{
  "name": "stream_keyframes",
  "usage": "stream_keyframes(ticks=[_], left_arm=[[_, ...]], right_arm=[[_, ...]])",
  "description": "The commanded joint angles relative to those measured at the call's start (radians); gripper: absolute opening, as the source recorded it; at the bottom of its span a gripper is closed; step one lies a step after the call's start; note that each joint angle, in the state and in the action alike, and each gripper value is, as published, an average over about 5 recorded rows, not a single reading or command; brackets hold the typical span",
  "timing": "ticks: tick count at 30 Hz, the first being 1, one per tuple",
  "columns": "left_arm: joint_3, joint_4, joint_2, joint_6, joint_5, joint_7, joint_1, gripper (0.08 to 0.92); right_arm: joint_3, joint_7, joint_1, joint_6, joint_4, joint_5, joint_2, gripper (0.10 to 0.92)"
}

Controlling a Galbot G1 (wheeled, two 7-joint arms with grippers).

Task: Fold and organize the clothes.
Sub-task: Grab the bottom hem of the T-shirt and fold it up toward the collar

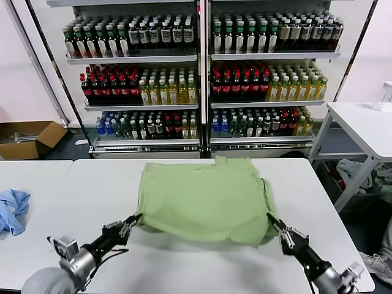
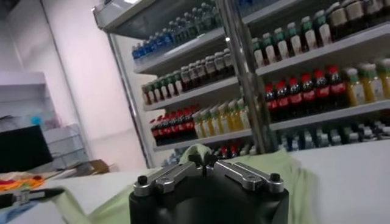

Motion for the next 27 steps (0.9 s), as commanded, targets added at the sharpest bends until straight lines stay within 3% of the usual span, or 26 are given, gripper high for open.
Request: stream_keyframes(ticks=[1,8,15,27], left_arm=[[0.146,0.255,0.028,-0.016,-0.025,0.035,-0.276,0.094],[0.177,0.353,0.027,-0.012,0.002,0.038,-0.325,0.094],[0.164,0.362,0.022,-0.014,0.028,0.042,-0.307,0.109],[0.064,0.237,0.032,-0.024,0.064,0.010,-0.177,0.430]], right_arm=[[-0.133,0.056,0.295,-0.014,-0.211,-0.012,-0.041,0.109],[-0.264,0.088,0.459,-0.070,-0.315,-0.075,-0.028,0.109],[-0.333,0.144,0.528,-0.111,-0.350,-0.179,0.008,0.125],[-0.177,0.249,0.301,-0.217,-0.164,-0.317,-0.028,0.451]])
